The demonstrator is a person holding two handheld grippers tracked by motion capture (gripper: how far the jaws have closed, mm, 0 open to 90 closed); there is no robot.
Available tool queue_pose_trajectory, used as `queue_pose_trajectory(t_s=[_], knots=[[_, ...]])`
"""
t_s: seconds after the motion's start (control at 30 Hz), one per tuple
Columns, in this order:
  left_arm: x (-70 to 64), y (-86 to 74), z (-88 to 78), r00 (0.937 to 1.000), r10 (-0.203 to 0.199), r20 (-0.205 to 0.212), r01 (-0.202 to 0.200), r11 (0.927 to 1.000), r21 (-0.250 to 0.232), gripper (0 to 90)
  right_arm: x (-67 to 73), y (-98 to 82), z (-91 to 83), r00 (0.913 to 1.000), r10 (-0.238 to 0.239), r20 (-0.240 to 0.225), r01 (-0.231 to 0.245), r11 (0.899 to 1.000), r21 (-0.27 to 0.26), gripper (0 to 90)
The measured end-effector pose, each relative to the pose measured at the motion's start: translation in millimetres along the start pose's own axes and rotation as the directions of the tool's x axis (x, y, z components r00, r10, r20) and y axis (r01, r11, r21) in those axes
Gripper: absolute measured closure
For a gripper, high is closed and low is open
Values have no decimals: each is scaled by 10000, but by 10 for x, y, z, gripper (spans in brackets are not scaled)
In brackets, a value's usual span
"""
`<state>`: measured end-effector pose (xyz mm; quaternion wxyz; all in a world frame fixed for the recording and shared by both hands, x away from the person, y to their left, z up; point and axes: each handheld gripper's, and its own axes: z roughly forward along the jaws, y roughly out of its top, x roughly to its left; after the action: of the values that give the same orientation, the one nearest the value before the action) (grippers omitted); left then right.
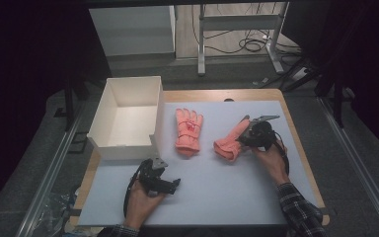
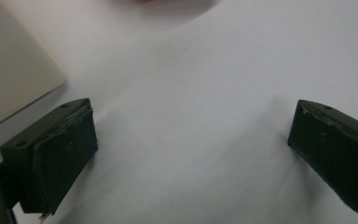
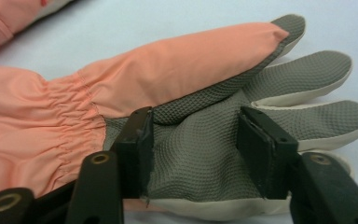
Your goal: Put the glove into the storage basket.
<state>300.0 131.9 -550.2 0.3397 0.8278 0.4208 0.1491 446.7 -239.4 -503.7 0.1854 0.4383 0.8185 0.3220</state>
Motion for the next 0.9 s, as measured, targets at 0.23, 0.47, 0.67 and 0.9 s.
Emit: queue_pose_trajectory(t_s=[0.23,0.47,0.67,0.9], knots=[[-1,0,0,10000,3,-5,-3,10000,0,10,23,-67,19,9998,141,139,-139,9999,-101,802],[-1,0,0,10000,2,-8,-2,10000,2,10,41,-59,19,9997,136,202,-134,9998,-111,868],[0,0,0,10000,1,-6,-1,10000,1,10,-21,-55,-32,9985,457,-307,-468,9983,-358,880],[0,0,0,10000,0,-1,0,10000,-1,10,-29,-28,-116,9984,284,-489,-313,9977,-606,882]])
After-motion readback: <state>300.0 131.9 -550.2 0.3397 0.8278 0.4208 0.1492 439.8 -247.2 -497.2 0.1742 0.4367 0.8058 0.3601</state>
